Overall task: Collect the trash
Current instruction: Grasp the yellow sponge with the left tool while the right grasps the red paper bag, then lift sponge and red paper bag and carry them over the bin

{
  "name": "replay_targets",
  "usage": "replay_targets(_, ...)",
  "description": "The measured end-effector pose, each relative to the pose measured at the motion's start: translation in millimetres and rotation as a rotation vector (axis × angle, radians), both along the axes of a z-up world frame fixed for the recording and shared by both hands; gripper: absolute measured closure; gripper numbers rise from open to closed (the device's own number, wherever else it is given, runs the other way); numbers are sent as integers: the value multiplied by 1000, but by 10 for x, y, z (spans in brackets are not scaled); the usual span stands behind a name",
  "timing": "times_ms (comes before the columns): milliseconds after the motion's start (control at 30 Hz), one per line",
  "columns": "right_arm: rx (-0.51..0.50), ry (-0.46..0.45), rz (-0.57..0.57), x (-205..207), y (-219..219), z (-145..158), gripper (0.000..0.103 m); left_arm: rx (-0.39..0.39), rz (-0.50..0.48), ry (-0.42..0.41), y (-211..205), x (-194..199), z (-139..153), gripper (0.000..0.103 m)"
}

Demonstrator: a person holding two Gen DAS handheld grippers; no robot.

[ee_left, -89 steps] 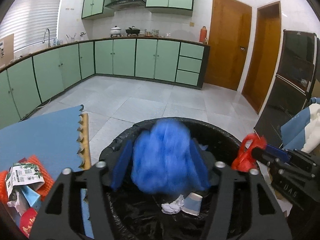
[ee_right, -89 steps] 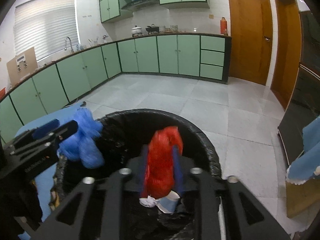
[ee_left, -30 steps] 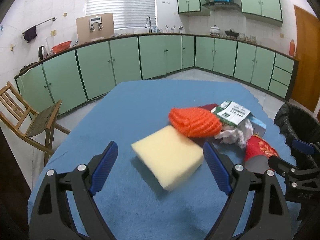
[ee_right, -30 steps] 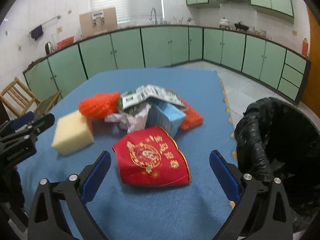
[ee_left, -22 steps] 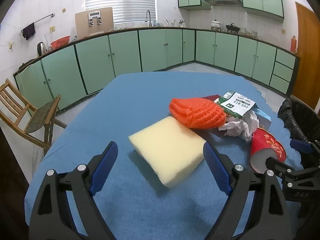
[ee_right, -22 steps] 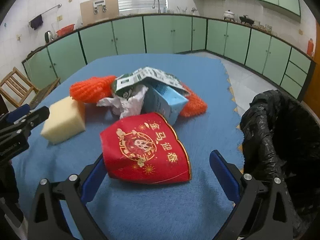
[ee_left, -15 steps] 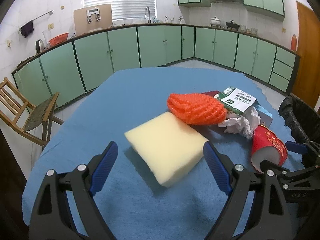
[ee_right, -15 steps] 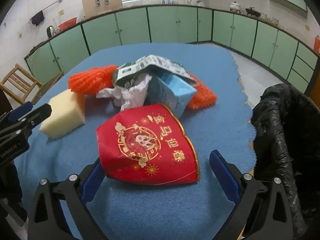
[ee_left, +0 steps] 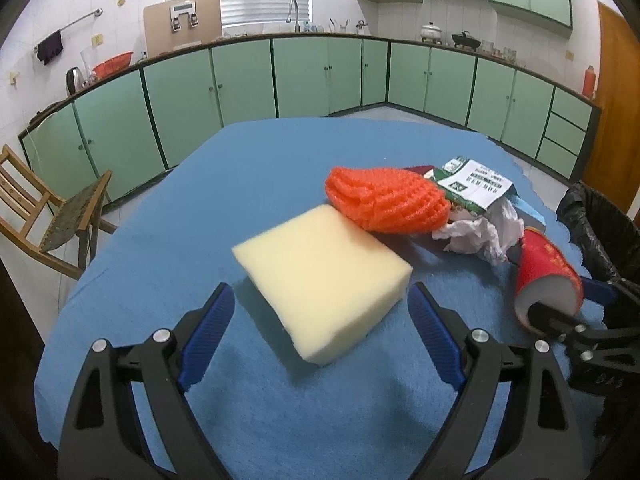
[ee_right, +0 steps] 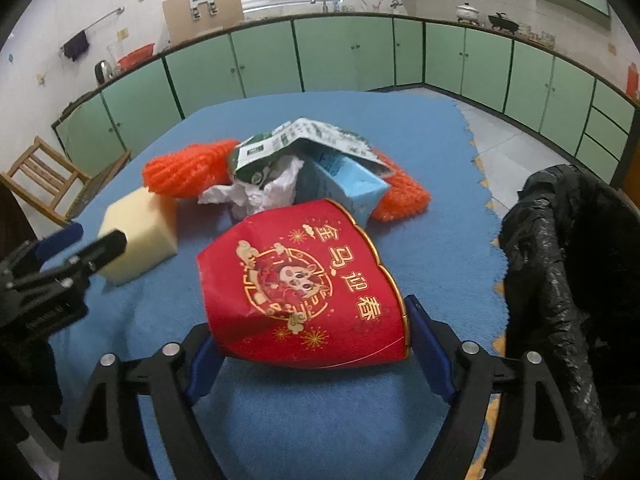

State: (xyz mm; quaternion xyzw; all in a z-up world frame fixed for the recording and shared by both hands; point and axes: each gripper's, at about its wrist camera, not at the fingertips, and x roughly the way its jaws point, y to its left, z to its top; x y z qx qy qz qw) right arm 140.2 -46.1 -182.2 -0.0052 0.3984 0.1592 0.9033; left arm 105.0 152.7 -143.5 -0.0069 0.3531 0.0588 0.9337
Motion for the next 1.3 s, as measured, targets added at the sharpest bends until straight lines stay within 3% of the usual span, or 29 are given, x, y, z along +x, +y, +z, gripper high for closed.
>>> replay_targets(167,4,-13,-14,-53,-81,57,22,-12,7,27,-16,31,-80,20)
replay_targets(333,5,-19,-16,-71,-115,74,22,-26,5,54,2,45,-135,43)
replay_targets(533,17,-24,-21,-59,-129,103,22,-33,3,51,12,17,-127,51)
replay_targets(900,37,-63,-32,-147,-159,284,22,-56,3,8,-21,-86,15,58)
replay_targets(1300,65,-137,-46,-262,-238,636,22,-51,-1,-80,-92,-281,454,58)
